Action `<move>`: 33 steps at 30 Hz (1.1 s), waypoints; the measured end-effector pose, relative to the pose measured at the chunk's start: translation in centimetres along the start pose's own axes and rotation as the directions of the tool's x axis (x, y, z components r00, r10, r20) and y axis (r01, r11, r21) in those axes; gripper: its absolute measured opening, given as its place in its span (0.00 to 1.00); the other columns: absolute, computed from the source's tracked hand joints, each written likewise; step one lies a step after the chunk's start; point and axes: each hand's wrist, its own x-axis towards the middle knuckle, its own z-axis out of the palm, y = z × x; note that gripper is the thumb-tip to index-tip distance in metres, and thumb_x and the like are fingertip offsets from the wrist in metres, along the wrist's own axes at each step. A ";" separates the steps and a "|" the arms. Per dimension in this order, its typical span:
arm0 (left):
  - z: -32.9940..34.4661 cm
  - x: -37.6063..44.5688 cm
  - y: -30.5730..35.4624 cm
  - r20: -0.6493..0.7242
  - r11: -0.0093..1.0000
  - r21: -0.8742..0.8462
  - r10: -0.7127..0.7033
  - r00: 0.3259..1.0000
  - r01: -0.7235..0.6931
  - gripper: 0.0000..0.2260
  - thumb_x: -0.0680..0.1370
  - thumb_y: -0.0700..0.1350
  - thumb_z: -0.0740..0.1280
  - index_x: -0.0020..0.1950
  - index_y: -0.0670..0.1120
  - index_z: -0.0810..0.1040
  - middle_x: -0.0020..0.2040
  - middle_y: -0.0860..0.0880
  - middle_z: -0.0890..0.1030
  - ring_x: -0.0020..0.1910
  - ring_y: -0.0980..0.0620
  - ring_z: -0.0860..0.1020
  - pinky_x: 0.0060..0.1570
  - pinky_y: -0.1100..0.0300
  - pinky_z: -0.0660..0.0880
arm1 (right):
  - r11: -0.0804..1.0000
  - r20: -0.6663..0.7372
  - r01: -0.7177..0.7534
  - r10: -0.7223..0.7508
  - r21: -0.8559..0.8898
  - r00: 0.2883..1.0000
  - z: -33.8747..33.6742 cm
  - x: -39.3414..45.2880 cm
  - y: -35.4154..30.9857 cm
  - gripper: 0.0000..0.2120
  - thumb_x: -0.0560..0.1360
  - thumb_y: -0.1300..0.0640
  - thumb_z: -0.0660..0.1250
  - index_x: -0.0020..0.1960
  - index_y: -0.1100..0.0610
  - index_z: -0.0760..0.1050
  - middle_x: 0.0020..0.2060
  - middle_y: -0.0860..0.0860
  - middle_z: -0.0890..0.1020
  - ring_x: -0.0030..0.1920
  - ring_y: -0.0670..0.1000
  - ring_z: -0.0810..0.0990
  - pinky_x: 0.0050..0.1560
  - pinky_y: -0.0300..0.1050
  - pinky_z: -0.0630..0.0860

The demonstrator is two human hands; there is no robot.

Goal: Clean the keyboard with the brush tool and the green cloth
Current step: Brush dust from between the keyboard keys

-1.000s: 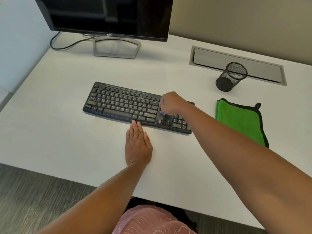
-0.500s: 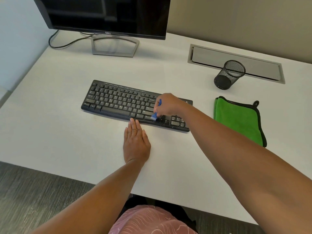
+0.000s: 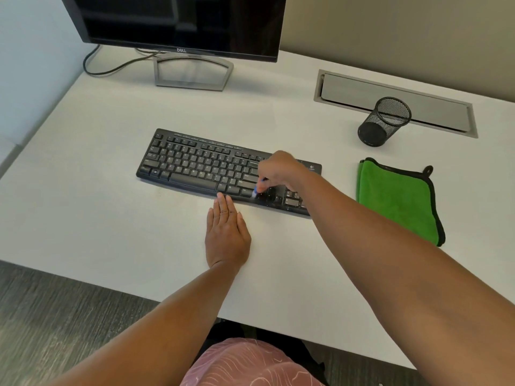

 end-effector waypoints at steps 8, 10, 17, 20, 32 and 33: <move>0.0 0.0 0.0 -0.007 1.000 -0.015 0.003 1.000 -0.003 0.25 0.84 0.50 0.40 0.80 0.43 0.44 0.80 0.48 0.42 0.82 0.52 0.43 0.79 0.57 0.39 | 0.846 -0.079 -0.228 0.301 0.482 0.950 1.0 0.6 -0.4 0.11 0.78 0.55 0.67 0.50 0.63 0.81 0.30 0.47 0.71 0.34 0.46 0.72 0.34 0.37 0.68; 0.1 0.1 -0.1 -0.010 1.000 -0.016 0.006 1.000 -0.006 0.24 0.84 0.50 0.40 0.79 0.43 0.42 0.80 0.48 0.41 0.82 0.52 0.43 0.79 0.57 0.39 | 0.898 -0.022 -0.163 0.188 0.409 0.982 0.7 0.7 -0.4 0.15 0.78 0.50 0.67 0.53 0.62 0.82 0.33 0.47 0.77 0.32 0.45 0.70 0.31 0.36 0.64; 0.1 0.0 -0.1 -0.016 1.000 -0.020 0.006 1.000 -0.006 0.25 0.84 0.50 0.40 0.79 0.44 0.42 0.80 0.49 0.40 0.81 0.52 0.42 0.79 0.58 0.38 | 0.623 -0.146 -0.205 0.465 0.755 0.873 0.9 1.3 -0.7 0.04 0.68 0.66 0.63 0.35 0.61 0.73 0.32 0.57 0.80 0.35 0.52 0.79 0.32 0.37 0.68; 0.2 0.1 -0.1 -0.005 1.000 -0.009 0.006 1.000 -0.006 0.26 0.84 0.50 0.40 0.81 0.43 0.44 0.81 0.47 0.42 0.82 0.52 0.43 0.79 0.57 0.38 | 0.672 0.062 -0.321 0.379 0.667 0.923 1.2 0.7 -0.8 0.06 0.76 0.60 0.67 0.41 0.61 0.77 0.29 0.50 0.73 0.30 0.47 0.72 0.29 0.37 0.66; 0.1 -0.1 0.0 0.006 1.000 -0.012 0.002 1.000 -0.002 0.24 0.84 0.50 0.39 0.79 0.44 0.41 0.81 0.47 0.41 0.82 0.51 0.42 0.80 0.55 0.40 | 0.729 -0.016 -0.298 0.390 0.616 0.921 1.8 0.9 -0.6 0.08 0.74 0.62 0.69 0.37 0.63 0.76 0.33 0.51 0.77 0.35 0.49 0.76 0.31 0.36 0.72; 0.1 0.0 0.0 0.001 1.000 -0.009 0.004 1.000 -0.004 0.24 0.84 0.50 0.39 0.79 0.44 0.41 0.81 0.47 0.41 0.82 0.51 0.42 0.80 0.55 0.40 | 0.675 0.050 -0.280 0.339 0.682 0.939 1.9 1.0 -0.9 0.05 0.75 0.62 0.67 0.45 0.65 0.78 0.37 0.54 0.79 0.37 0.51 0.78 0.35 0.37 0.76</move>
